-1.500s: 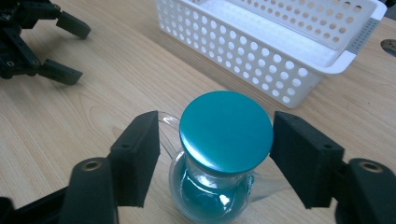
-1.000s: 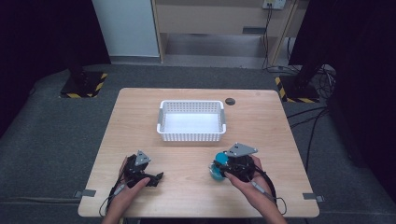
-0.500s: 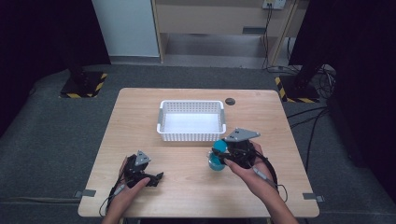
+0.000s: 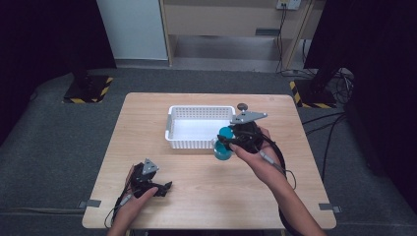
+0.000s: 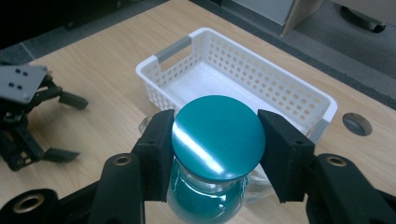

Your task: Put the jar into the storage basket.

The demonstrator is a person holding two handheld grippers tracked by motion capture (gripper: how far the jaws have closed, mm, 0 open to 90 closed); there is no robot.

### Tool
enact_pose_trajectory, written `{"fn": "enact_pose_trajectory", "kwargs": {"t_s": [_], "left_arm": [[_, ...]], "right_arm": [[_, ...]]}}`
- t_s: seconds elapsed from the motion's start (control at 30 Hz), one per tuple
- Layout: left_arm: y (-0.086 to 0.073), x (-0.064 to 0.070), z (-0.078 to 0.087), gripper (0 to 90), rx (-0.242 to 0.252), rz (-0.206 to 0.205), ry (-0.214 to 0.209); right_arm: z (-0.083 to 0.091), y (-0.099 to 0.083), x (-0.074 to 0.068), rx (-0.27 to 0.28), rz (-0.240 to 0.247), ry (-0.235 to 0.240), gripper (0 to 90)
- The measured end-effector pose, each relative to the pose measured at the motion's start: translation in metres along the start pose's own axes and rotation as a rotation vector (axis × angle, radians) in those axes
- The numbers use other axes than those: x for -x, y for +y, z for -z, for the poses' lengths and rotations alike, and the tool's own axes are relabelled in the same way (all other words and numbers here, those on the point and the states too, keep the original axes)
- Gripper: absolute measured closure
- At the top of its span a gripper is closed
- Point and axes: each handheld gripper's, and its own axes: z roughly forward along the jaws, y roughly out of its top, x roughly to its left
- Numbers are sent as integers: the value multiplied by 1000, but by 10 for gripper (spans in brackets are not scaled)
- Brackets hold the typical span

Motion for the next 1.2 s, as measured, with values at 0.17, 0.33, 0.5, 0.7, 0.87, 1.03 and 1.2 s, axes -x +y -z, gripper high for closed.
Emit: {"fn": "enact_pose_trajectory", "kwargs": {"t_s": [0.17,0.33,0.5,0.7,0.87,1.03,1.2], "left_arm": [[0,0,0,0,2,3,0],[0,0,0,0,2,1,0],[0,0,0,0,2,0,1],[0,0,0,0,1,0,0],[0,0,0,0,1,1,0],[0,0,0,0,-1,1,-1],[0,0,0,0,-1,0,0]], "right_arm": [[-9,15,10,2,-7,-11,484],[-21,29,22,-2,-18,-37,484],[-33,42,34,13,-48,-56,484],[-51,50,47,-12,-67,-82,485],[-64,56,58,-18,-94,-112,485],[-75,59,66,-33,-113,-137,484],[-87,62,68,-48,-116,-146,484]]}}
